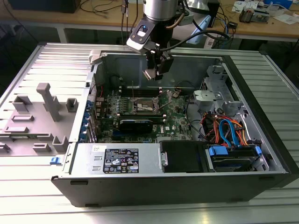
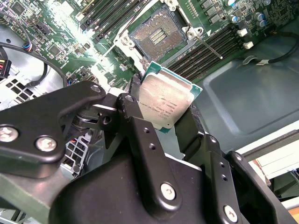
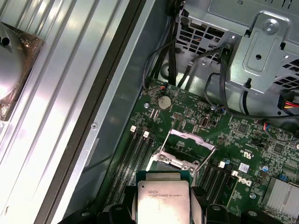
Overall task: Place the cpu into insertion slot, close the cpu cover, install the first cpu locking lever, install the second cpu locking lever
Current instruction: 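Place the cpu into insertion slot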
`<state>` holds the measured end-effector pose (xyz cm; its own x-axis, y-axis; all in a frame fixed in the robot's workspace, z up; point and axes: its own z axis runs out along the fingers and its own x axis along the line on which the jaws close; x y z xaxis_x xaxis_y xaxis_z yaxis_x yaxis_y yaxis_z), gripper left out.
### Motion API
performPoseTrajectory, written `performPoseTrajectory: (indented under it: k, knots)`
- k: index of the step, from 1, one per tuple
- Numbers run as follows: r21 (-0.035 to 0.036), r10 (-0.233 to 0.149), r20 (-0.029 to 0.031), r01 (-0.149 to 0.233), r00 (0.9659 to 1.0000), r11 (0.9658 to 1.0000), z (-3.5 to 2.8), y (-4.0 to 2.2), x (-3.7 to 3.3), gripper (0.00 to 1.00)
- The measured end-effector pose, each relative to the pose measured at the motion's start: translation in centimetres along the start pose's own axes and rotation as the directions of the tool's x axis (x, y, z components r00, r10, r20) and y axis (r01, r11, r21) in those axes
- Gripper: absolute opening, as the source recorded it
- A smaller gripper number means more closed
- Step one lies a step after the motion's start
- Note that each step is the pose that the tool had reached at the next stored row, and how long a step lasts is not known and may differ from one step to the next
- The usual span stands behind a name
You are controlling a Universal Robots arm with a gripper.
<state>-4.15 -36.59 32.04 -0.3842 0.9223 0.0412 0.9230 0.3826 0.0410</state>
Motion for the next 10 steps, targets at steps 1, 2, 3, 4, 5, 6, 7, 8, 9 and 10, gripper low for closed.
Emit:
performPoseTrajectory:
  k: [1,2,3,4,5,6,7,8,9,10]
  knots:
    - [-0.0001,0.001,0.0001,-0.001,1.0000,1.0000,0.00,0.00,0.00,0.54]
    - [-0.0001,0.002,0.0001,-0.002,1.0000,1.0000,0.00,0.00,0.00,0.54]
    - [-0.0001,0.005,0.0002,-0.005,1.0000,1.0000,0.01,0.00,0.00,0.54]
    - [-0.0004,0.012,0.0006,-0.012,0.9999,0.9999,0.02,0.00,0.00,0.54]
    - [-0.0008,0.019,0.0008,-0.019,0.9998,0.9998,0.05,0.00,0.00,0.54]
    - [-0.0012,0.028,0.0012,-0.028,0.9996,0.9996,0.07,0.00,0.00,0.54]
    - [-0.0015,0.037,0.0015,-0.037,0.9993,0.9993,0.09,-0.01,0.00,0.54]
    - [-0.0019,0.047,0.0018,-0.047,0.9989,0.9989,0.12,-0.01,0.00,0.54]
    - [-0.0024,0.060,0.0023,-0.060,0.9982,0.9982,0.16,-0.01,-0.01,0.54]
    - [-0.0026,0.072,0.0026,-0.072,0.9974,0.9974,0.19,-0.01,-0.01,0.54]
